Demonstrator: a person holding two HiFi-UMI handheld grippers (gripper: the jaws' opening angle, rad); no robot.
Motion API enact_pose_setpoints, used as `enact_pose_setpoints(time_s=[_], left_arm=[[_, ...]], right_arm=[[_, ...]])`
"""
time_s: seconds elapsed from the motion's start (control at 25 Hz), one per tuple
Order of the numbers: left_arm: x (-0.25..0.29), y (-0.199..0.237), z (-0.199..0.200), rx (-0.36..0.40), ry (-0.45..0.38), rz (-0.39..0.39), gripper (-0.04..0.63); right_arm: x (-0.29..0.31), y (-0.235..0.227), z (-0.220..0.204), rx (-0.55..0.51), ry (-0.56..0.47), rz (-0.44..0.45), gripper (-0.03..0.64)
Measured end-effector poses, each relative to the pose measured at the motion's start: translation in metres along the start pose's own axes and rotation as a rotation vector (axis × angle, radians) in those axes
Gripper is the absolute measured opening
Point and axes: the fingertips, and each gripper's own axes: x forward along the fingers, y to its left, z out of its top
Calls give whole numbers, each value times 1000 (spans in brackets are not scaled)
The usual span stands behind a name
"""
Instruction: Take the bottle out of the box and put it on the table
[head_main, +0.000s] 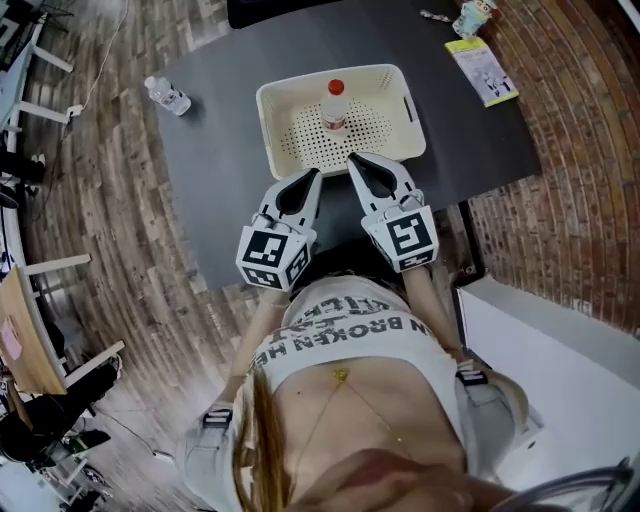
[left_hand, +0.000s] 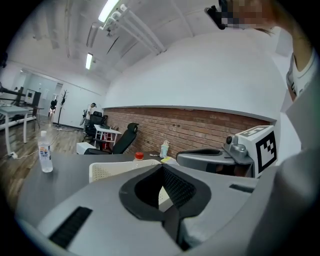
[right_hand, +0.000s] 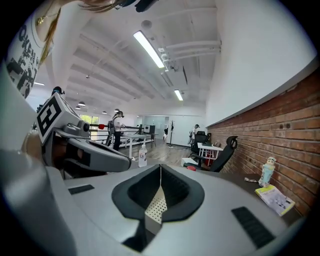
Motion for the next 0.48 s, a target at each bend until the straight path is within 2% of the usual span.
enact_pose_setpoints(time_s=[0.48], left_arm=[[22, 14, 3, -56, -12, 156, 5]], right_arm=[[20, -25, 1, -37, 26, 153, 9]])
